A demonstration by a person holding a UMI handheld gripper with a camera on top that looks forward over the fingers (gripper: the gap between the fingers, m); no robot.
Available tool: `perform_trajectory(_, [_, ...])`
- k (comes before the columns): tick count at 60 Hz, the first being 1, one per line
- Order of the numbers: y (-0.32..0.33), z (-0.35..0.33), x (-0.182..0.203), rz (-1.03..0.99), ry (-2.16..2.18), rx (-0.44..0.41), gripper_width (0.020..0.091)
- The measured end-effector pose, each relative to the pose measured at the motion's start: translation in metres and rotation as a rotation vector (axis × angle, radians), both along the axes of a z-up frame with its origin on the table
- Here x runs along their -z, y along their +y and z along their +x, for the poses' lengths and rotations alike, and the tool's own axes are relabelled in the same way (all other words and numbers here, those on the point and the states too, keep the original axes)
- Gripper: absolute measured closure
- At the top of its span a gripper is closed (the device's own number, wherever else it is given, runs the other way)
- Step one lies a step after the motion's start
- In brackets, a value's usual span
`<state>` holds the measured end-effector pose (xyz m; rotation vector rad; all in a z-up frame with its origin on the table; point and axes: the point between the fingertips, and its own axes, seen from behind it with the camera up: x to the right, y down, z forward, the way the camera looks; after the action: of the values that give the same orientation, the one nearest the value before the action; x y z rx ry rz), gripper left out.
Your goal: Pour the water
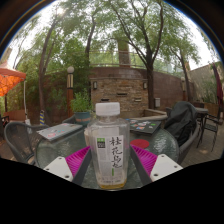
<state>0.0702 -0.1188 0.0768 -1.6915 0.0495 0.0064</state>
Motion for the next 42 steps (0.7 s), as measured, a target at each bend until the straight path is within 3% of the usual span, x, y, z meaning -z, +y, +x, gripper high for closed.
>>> perform_trajectory(7, [0.020, -0.007, -0.003, -0.003, 0.023, -0.022, 0.0284])
perform_trajectory(9, [0.022, -0.007, -0.003, -0.009, 0.022, -0.023, 0.0363])
perform_trajectory(10, [0.023, -0.006, -0.002, -0.011, 0.017, -0.018, 0.0456])
perform_trajectory(11, [0.024, -0.005, 0.002, -0.015, 0.010, -0.010, 0.0470])
perform_trajectory(21, [0.025, -0.004, -0.002, 0.031, 0.011, 0.006, 0.0502])
perform_trajectory(32, [0.034, 0.005, 0.001, -0.015, -0.050, 0.026, 0.0637])
perform_trajectory(42, [0.072, 0.062, -0.019, -0.081, -0.443, 0.083, 0.0639])
